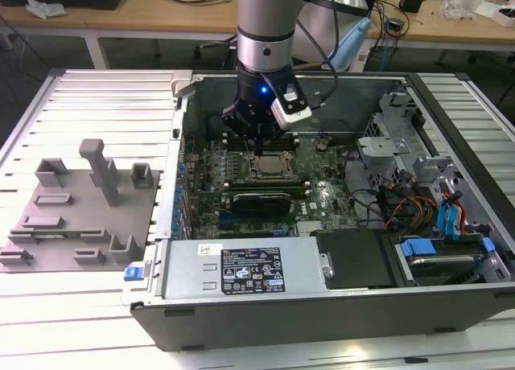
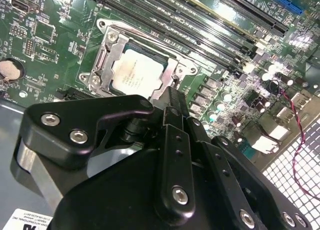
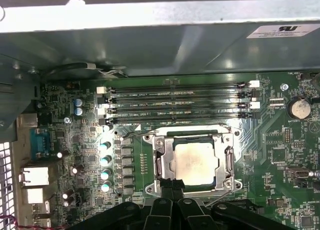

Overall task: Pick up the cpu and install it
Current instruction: 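Install the first cpu locking lever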

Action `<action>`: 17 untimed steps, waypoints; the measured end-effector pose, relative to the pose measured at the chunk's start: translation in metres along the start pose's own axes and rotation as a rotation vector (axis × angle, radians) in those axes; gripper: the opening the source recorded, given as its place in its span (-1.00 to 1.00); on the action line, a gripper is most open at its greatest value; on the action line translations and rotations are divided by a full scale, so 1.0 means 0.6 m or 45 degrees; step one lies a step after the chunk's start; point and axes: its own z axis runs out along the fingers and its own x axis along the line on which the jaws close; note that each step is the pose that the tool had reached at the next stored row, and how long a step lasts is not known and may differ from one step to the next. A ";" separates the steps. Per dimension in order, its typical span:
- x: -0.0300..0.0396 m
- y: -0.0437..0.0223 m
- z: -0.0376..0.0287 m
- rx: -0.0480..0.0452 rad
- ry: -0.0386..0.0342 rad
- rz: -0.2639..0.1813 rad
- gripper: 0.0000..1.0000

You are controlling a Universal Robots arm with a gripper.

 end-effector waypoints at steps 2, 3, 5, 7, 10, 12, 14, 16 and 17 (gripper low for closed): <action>0.001 0.000 0.000 0.000 0.0000 0.000 -0.79; 0.001 0.000 0.000 0.000 0.0000 0.000 -0.79; 0.002 0.000 0.000 0.000 0.0000 0.000 -0.79; 0.004 0.000 0.000 0.000 0.0000 0.000 -0.79; 0.005 0.000 0.000 0.000 0.0000 0.000 -0.79; 0.006 0.000 0.000 0.000 0.0001 0.000 -0.79; 0.007 0.000 0.000 0.000 0.0000 0.000 -0.79; 0.008 0.000 0.000 0.000 0.0000 0.000 -0.79; 0.009 -0.001 0.000 0.000 0.0000 0.000 -0.79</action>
